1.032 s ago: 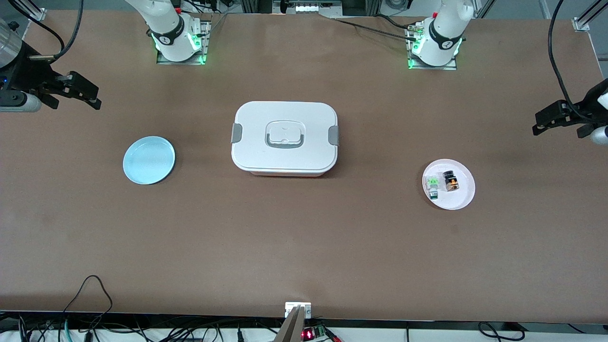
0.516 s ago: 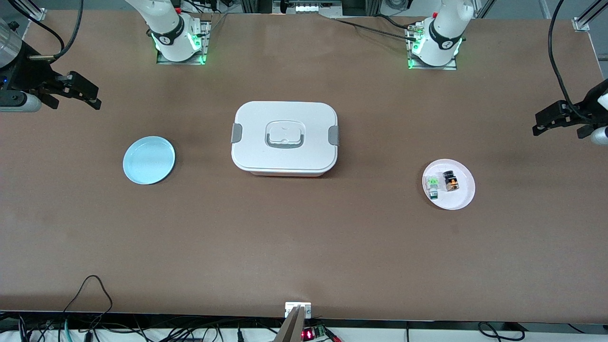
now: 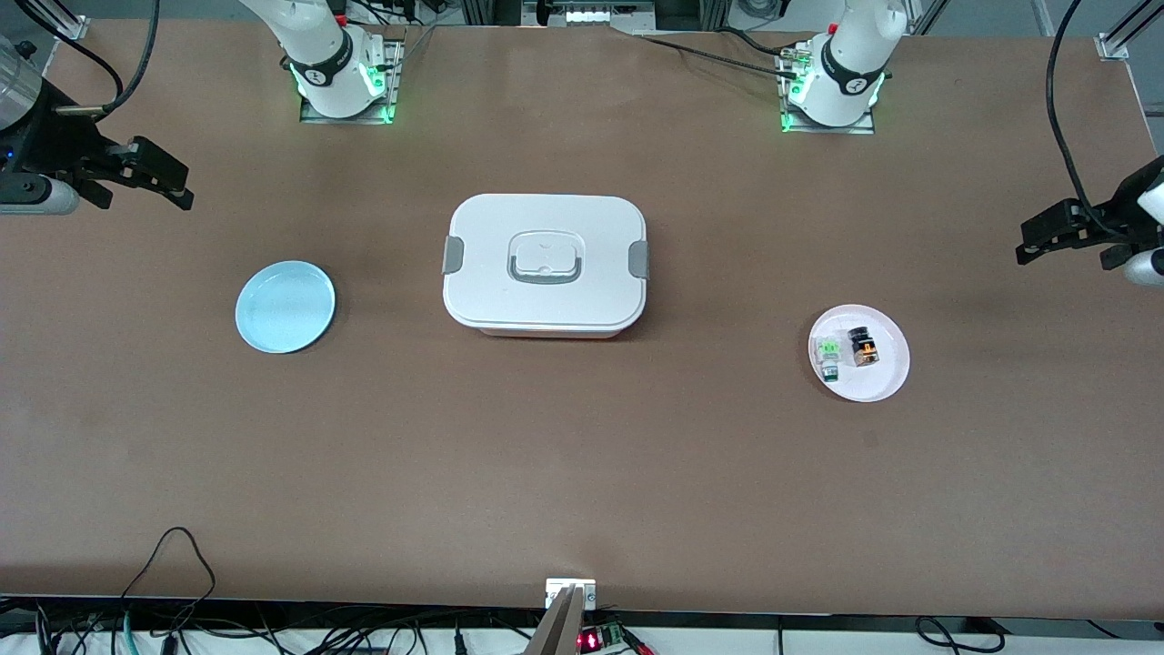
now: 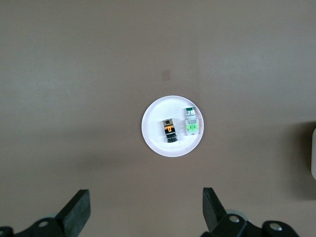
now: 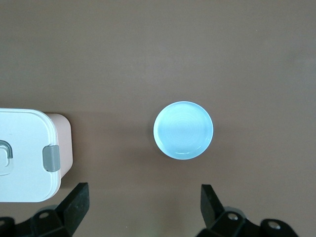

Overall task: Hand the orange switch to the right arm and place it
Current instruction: 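Move the left gripper over the white plate toward the orange switch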

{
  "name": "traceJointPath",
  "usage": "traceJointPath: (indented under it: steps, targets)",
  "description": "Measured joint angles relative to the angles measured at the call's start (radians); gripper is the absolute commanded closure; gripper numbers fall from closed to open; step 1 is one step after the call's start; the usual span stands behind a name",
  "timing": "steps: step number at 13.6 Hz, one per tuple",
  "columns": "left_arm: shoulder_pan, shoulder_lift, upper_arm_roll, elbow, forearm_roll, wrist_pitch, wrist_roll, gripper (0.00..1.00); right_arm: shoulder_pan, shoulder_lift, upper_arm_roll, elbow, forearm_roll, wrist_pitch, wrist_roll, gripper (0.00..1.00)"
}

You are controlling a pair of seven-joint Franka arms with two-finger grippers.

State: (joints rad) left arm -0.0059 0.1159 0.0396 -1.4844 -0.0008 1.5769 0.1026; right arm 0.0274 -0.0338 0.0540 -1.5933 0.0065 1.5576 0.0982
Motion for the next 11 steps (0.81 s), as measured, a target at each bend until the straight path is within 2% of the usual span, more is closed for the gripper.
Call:
traceJointPath:
  steps: [8, 11]
  targets:
    - [-0.017, 0.070, -0.030, -0.011, 0.000, 0.001, 0.009, 0.00, -0.003, 0.000, -0.011, 0.000, 0.000, -0.008, 0.000, 0.00]
    - [-0.012, 0.126, -0.030, -0.035, 0.000, 0.044, 0.095, 0.00, -0.003, 0.000, -0.011, 0.000, 0.000, -0.012, 0.000, 0.00]
